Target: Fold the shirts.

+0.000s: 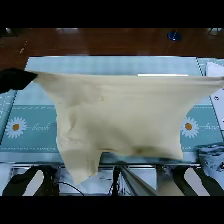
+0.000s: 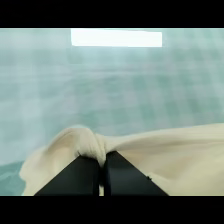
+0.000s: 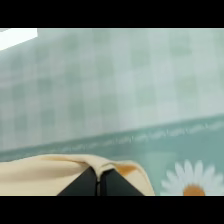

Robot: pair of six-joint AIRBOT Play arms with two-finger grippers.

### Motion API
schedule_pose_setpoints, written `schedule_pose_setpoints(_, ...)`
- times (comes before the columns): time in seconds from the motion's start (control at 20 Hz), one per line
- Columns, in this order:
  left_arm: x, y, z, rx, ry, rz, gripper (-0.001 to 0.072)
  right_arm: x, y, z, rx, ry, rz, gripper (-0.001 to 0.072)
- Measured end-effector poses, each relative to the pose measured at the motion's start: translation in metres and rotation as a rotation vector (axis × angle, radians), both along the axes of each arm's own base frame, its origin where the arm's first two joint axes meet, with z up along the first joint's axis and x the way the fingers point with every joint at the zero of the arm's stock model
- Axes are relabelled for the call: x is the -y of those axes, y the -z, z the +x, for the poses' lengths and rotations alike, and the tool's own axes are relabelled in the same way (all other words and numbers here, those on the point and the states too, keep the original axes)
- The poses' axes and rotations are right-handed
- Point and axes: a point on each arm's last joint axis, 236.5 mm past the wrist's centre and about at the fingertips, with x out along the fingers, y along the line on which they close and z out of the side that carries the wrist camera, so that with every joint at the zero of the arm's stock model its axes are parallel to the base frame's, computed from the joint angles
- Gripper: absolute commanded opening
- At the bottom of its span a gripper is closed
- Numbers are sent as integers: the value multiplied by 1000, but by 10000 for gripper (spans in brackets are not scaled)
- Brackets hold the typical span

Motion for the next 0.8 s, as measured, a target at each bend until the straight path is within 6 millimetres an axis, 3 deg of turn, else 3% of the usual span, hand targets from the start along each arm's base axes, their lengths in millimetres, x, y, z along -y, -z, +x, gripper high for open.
schedule_pose_setpoints(0.25,29,59,76,-5,15,0,28,-11,56,79,5,-103,-20,14)
schedule_pose_setpoints(0.45,23,78,126,88,-82,43,28,-5,107,131,4,-115,-123,14)
schedule_pose_setpoints(0.65,8,94,160,168,-174,109,28,15,125,178,102,-43,-185,14)
schedule_pose_setpoints(0.8,5,121,176,164,-208,147,28,26,134,205,170,21,-186,14)
